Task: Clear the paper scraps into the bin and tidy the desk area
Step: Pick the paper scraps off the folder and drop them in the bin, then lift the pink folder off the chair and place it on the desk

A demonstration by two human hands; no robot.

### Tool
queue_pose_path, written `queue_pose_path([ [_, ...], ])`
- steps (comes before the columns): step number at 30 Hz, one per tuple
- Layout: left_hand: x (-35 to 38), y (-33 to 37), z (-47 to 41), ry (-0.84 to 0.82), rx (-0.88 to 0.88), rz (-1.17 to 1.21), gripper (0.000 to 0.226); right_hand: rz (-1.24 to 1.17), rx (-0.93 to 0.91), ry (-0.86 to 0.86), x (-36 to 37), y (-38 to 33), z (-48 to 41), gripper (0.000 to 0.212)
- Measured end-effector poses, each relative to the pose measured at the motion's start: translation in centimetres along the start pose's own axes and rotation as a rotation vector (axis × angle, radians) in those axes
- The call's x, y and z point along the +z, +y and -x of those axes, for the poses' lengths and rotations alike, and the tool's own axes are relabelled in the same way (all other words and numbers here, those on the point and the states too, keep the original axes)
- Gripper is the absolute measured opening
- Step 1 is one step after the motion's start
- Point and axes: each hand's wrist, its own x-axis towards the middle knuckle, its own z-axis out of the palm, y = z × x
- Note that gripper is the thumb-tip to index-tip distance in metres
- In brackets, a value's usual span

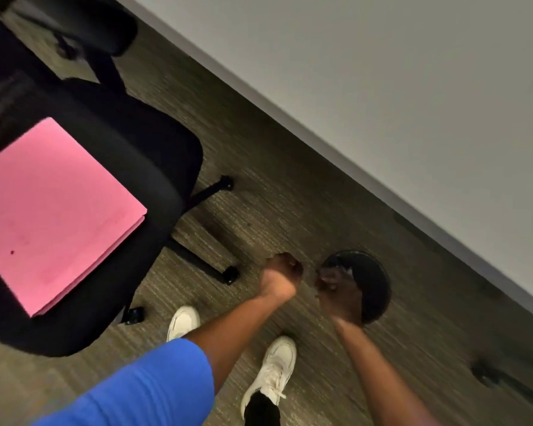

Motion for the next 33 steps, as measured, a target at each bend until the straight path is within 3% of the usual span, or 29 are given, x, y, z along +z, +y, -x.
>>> queue_pose_path([
  [4, -6.5, -1.0, 1.4, 0.180, -0.085, 0.083, 0.015, -0.024, -0.058, -0.057, 2.4, -6.7, 2.0, 0.025],
  [7, -11.6, -2.0, 2.6, 0.263, -0.020, 0.186, 0.014, -0.044, -0.050, -0.069, 4.2, -11.1, 3.2, 0.008],
  [13, -21.5, -5.9, 6.0, 0.393, -0.017, 0.303, 0.018, -0.134, -0.238, 0.013, 7.9, -21.0, 6.3, 0.018],
  [19, -31.2, -10.6, 10.7, 0.584, -0.087, 0.300, 0.019, -0.151, -0.302, -0.096, 12.6, -28.4, 10.2, 0.021],
  [27, -37.1, -15.3, 12.4, 0.883, -0.330, 0.197, 0.013, 0.138, -0.448, -0.155, 17.5, -33.2, 10.8, 0.035],
  [33, -37.2, -17.5, 11.6, 0.800, -0.531, 0.216, 0.061, 0.270, -0.420, -0.159, 19.4, -34.2, 8.9, 0.048],
])
